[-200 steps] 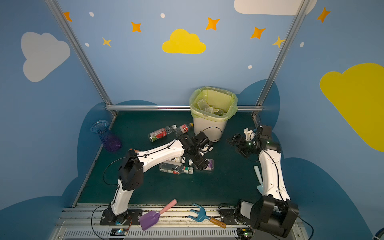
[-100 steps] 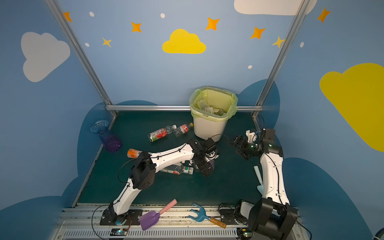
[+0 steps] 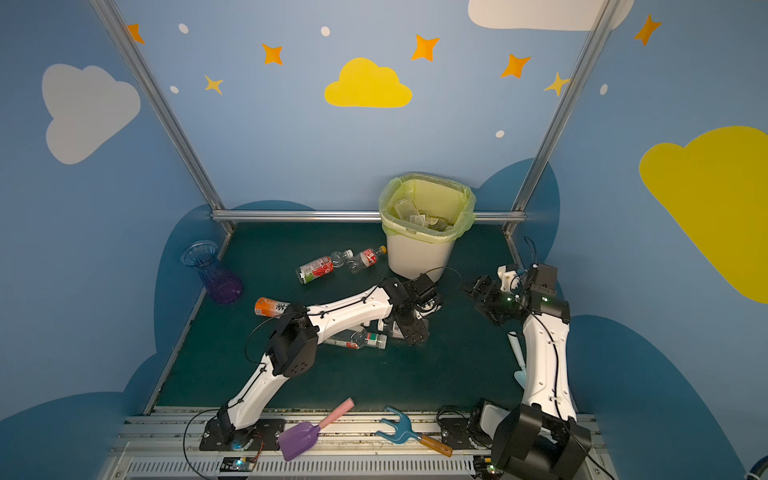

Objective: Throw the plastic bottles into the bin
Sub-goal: 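Close left gripper on the purple-label grape-juice bottle, then lift the grape-juice bottle over the bin and open left gripper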

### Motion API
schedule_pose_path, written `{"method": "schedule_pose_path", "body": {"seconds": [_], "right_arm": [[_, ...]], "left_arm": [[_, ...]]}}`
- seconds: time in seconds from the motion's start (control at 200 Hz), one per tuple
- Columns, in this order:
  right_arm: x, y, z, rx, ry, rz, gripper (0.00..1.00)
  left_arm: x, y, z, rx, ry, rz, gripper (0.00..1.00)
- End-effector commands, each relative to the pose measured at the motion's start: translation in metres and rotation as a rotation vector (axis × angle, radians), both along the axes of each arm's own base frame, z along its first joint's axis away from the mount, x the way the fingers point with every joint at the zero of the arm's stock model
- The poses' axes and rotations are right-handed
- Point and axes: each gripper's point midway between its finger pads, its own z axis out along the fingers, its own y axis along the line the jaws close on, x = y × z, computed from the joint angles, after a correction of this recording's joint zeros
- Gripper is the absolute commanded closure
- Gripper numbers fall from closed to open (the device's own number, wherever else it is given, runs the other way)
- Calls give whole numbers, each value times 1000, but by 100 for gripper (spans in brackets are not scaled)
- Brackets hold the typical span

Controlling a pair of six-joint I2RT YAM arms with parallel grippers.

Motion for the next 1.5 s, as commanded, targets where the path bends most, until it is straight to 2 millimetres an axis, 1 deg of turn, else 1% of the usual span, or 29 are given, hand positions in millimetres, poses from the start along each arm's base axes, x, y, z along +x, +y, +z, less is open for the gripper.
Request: {"method": "schedule_pose_path", "body": {"seconds": [0.0,0.135,0.345,0.486,0.646,0.871,0.921,0.956,1.001,1.031,1.056,1.081,1.106,1.172,1.287,1.382,1.497], "right_arm": [[2,1,6,24,-26,1,10],[8,0,8,43,-33,1,10],[15,1,8,65,-31,23,10],[17,1,7,68,-25,24,10],[18,-1,9,66,-30,23,10],[19,-2,9,66,-30,21,10],[18,-2,10,66,-31,21,10],[18,-2,10,66,-33,20,10],[18,-2,10,65,-32,20,10],[17,-3,10,64,-34,19,10],[17,-3,10,64,-33,19,10],[17,-3,10,64,-32,18,10],[17,-3,10,64,-33,18,10],[17,-3,9,65,-31,16,10],[15,-3,9,64,-30,15,10],[16,-3,9,61,-32,14,10],[16,-4,9,58,-32,11,10]], "left_arm": [[-2,4,-10,54,8,-32,0],[5,3,-15,76,-19,-33,0],[15,1,-15,87,-62,-28,0],[13,0,-18,88,-39,-29,0],[5,-1,-25,75,35,-39,1],[9,2,-33,87,51,-24,2],[10,2,-32,85,53,-13,5],[11,3,-32,85,55,-5,10],[14,3,-30,81,54,8,24],[16,4,-28,79,56,18,39],[18,5,-28,79,55,27,46],[19,6,-27,79,52,35,49],[21,7,-25,77,50,41,50],[24,8,-19,71,36,51,50],[29,9,-2,51,3,68,49],[34,10,21,6,-8,102,49],[42,15,58,-72,-24,154,49]]}}
